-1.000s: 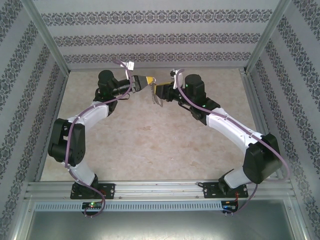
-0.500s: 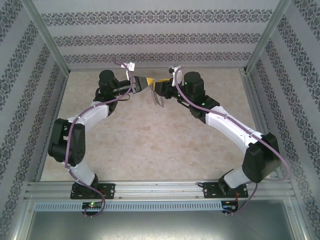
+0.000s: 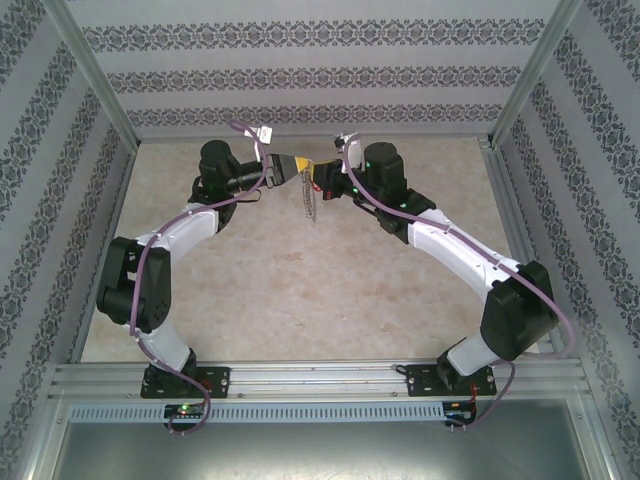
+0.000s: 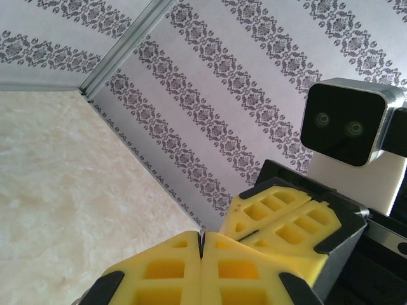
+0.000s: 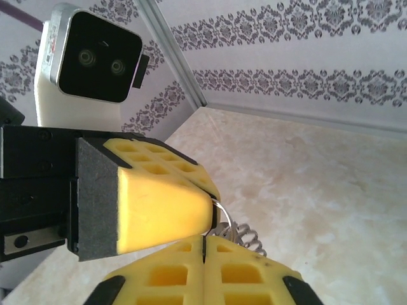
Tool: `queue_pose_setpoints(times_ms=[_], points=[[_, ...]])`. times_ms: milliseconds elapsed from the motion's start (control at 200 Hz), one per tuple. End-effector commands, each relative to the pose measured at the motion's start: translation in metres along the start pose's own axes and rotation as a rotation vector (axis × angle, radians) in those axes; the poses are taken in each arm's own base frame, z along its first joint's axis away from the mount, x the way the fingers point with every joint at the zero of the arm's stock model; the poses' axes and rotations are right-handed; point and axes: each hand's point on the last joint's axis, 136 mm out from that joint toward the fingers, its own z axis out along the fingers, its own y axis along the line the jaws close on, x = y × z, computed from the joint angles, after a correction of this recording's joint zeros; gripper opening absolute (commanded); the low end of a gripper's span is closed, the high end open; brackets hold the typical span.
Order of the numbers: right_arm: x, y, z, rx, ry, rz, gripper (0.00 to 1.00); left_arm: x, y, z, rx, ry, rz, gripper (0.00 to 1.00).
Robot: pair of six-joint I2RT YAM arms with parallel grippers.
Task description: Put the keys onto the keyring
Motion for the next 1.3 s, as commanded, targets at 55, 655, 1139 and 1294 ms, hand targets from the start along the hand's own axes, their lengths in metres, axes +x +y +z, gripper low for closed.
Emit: queue_pose_setpoints(times_ms=[55,655,1139,1294], points=[[-0.005,0.018,-0.008,-0.049,-0.008,-0.029,0.00,-0.013,-0.017,0.002,0.022,-0.025,0.069,0.00],[0.007,0.048,0.003,-0.169,0.057,-0.049,0.00,-0.016,-0.017,0.001,0.013,-0.046,0.070,0.00],[-0.035,0.027,-0.055,-0.198,-0.121,0.060,0.35,-0.017,-0.022,0.000,0.036,-0.057,0.072,0.00],[-0.046,-0.008,-0.075,-0.095,-0.201,0.117,0.35,-0.017,-0.023,0.000,0.048,-0.056,0.075,0.00]])
